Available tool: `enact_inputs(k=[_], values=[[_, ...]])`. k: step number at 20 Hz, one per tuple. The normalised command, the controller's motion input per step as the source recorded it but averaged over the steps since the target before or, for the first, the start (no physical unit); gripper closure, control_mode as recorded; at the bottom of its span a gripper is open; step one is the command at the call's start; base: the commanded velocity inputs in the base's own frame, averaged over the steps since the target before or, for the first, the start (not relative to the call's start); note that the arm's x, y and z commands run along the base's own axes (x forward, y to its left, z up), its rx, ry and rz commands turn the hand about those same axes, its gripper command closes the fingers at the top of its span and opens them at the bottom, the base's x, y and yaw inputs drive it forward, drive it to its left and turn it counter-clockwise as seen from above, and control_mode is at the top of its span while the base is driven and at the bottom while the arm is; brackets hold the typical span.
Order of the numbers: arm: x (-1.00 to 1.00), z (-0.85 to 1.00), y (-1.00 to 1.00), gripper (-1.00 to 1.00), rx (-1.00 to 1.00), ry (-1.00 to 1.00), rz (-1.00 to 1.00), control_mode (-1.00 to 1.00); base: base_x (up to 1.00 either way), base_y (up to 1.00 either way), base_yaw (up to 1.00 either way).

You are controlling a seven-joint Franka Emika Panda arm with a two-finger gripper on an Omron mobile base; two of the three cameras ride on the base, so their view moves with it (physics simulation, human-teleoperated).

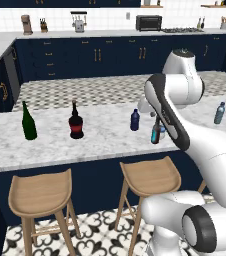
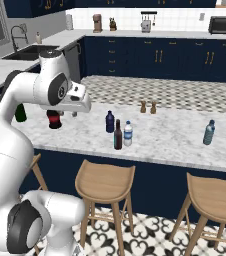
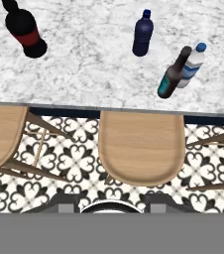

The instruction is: Move the plastic bottles in the middle to the plastics group, and the glass bottles in the middle to the glass group.

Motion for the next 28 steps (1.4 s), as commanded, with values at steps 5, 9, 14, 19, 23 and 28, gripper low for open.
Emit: enact_inputs(k=[5,9,14,19,23,28], values=[[0.00,-0.06,-0.14,-1.00,0.00,0.00,0.00,-1.00,0.00,0.00,0.00],[0.00,-0.12,-0.40,-1.00,-0.01,-0.04,-0.03,-1.00,0.00,0.00,0.00],[0.09,-0.16,-0.53,-1.00,0.00,-0.02,-0.07,-1.00,0.00,0.00,0.00],[0.42,-0.25,-0.42,-1.00,0.00,0.02,-0.05,-1.00,0.00,0.00,0.00],[0.56,-0.28,-0.35,-1.00,0.00,0.10,0.00,-1.00,0.00,0.00,0.00],[0.60,-0.23,-0.17,-1.00,0.00,0.04,0.00,-1.00,0.00,0.00,0.00]])
